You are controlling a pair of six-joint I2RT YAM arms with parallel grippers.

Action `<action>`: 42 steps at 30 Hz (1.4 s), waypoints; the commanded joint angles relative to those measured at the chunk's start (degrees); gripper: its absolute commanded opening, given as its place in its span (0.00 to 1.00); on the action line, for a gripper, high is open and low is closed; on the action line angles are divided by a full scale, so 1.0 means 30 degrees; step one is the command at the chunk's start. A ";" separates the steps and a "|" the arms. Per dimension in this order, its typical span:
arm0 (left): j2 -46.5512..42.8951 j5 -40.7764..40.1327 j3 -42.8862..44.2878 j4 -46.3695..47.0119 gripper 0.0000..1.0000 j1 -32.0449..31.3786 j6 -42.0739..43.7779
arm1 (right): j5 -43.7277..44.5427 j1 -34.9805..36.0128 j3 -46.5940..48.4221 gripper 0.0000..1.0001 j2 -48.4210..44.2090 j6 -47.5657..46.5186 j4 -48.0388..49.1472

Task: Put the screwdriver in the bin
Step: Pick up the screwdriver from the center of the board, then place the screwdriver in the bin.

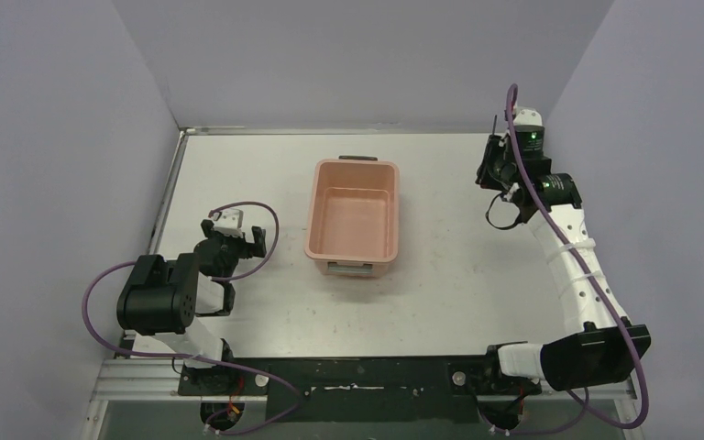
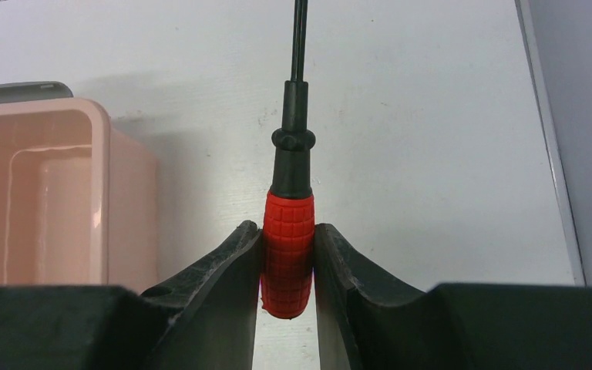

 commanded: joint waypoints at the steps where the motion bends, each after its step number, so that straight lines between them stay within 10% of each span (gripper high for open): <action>1: -0.0163 0.0107 0.0249 0.0818 0.97 -0.0016 0.0069 | -0.0963 -0.0021 0.0854 0.10 -0.0305 0.0084 -0.0624; 42: -0.0151 0.0109 0.0239 0.0811 0.97 -0.0017 0.0071 | 0.2229 1.2152 0.1979 0.09 0.5636 0.6693 0.2907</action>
